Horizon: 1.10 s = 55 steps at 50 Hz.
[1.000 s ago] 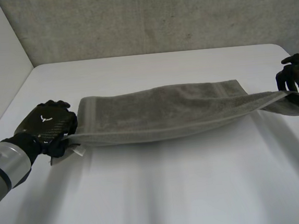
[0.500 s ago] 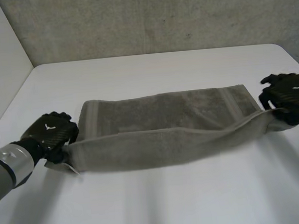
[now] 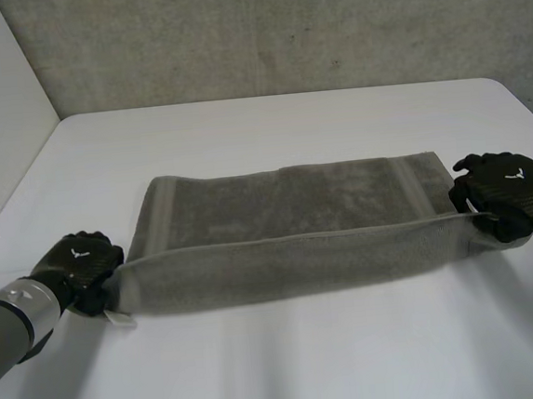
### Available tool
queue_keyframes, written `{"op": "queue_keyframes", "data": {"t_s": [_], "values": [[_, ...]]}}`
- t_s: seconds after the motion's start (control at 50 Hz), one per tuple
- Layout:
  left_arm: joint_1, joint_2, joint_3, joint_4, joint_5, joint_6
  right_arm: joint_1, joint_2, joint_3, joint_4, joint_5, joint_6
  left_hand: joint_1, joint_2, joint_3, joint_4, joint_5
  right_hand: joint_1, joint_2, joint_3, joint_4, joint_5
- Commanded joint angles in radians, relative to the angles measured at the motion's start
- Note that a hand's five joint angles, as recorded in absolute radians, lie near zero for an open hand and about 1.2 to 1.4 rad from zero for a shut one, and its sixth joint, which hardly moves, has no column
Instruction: Fold the towel.
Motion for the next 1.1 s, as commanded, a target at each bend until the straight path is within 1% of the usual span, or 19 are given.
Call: {"op": "queue_keyframes", "data": {"t_s": [0.02,0.1,0.14,0.16,0.18,0.2,0.24,0.32,0.36,0.4,0.42,0.46,0.54,0.58,0.64,0.74,0.86,0.98,1.1], "values": [[0.0,0.049,0.049,0.019,0.007,0.006,0.012,-0.015,-0.04,-0.018,-0.008,0.001,0.081,0.063,-0.043,-0.05,0.07,0.081,0.067,-0.007,-0.06,0.061],[-0.013,0.04,0.175,0.068,0.003,-0.009,0.074,0.009,-0.145,-0.069,0.0,0.007,0.081,0.063,-0.043,-0.05,0.07,0.081,0.067,-0.007,-0.06,0.061],[-0.044,0.012,0.324,0.149,-0.002,-0.047,0.122,0.035,-0.221,-0.103,0.009,0.023,0.081,0.063,-0.043,-0.05,0.07,0.081,0.067,-0.007,-0.06,0.061],[-0.044,0.012,0.325,0.15,-0.002,-0.048,0.169,0.069,-0.337,-0.142,0.032,0.057,0.081,0.063,-0.043,-0.05,0.07,0.081,0.067,-0.007,-0.06,0.061],[-0.071,-0.024,0.431,0.204,-0.008,-0.08,0.203,0.096,-0.455,-0.184,0.072,0.105,0.081,0.063,-0.043,-0.05,0.07,0.081,0.067,-0.007,-0.06,0.061],[-0.096,-0.058,0.536,0.257,-0.016,-0.115,0.203,0.097,-0.456,-0.184,0.072,0.105,0.081,0.063,-0.043,-0.05,0.07,0.081,0.067,-0.007,-0.06,0.061],[-0.108,-0.074,0.626,0.306,-0.027,-0.152,0.24,0.112,-0.66,-0.295,0.193,0.203,0.081,0.063,-0.043,-0.05,0.07,0.081,0.067,-0.007,-0.06,0.061],[-0.113,-0.071,0.728,0.375,-0.045,-0.201,0.245,0.103,-0.782,-0.417,0.273,0.313,0.081,0.063,-0.043,-0.05,0.07,0.081,0.067,-0.007,-0.06,0.061],[-0.116,-0.036,0.764,0.42,-0.042,-0.247,0.243,0.094,-0.804,-0.442,0.275,0.374,0.081,0.063,-0.043,-0.05,0.07,0.081,0.067,-0.007,-0.06,0.061],[-0.112,-0.006,0.756,0.423,-0.037,-0.268,0.224,0.057,-0.8,-0.433,0.229,0.484,0.081,0.063,-0.043,-0.05,0.07,0.081,0.067,-0.007,-0.06,0.061],[-0.112,0.018,0.733,0.42,-0.025,-0.285,0.223,0.057,-0.799,-0.433,0.229,0.484,0.081,0.063,-0.043,-0.05,0.07,0.081,0.067,-0.007,-0.06,0.061],[-0.11,0.032,0.69,0.418,0.004,-0.292,0.181,0.029,-0.725,-0.436,0.16,0.564,0.081,0.063,-0.043,-0.05,0.07,0.081,0.067,-0.007,-0.06,0.061],[-0.098,0.04,0.584,0.424,0.082,-0.293,0.15,0.002,-0.61,-0.449,0.094,0.569,0.081,0.063,-0.043,-0.05,0.07,0.081,0.067,-0.007,-0.06,0.061],[-0.06,0.04,0.473,0.424,0.157,-0.289,0.141,-0.011,-0.562,-0.46,0.069,0.558,0.081,0.063,-0.043,-0.05,0.07,0.081,0.067,-0.007,-0.06,0.061],[-0.021,0.04,0.364,0.426,0.206,-0.282,0.122,-0.023,-0.468,-0.472,0.04,0.532,0.081,0.063,-0.043,-0.05,0.07,0.081,0.067,-0.007,-0.06,0.061],[0.014,0.04,0.223,0.433,0.254,-0.282,0.095,-0.021,-0.325,-0.474,0.011,0.469,0.081,0.063,-0.043,-0.05,0.07,0.081,0.067,-0.007,-0.06,0.061],[0.048,0.031,0.052,0.43,0.329,-0.244,0.073,-0.017,-0.114,-0.466,-0.095,0.322,0.081,0.063,-0.043,-0.05,0.07,0.081,0.067,-0.007,-0.06,0.061],[0.06,0.041,-0.031,0.412,0.36,-0.17,0.0,-0.026,0.038,-0.437,-0.155,0.193,0.081,0.063,-0.043,-0.05,0.07,0.081,0.067,-0.007,-0.06,0.061],[0.065,0.15,-0.066,0.262,0.366,-0.137,-0.085,-0.103,0.044,-0.301,-0.216,0.177,0.081,0.063,-0.043,-0.05,0.07,0.081,0.067,-0.007,-0.06,0.061]]}}
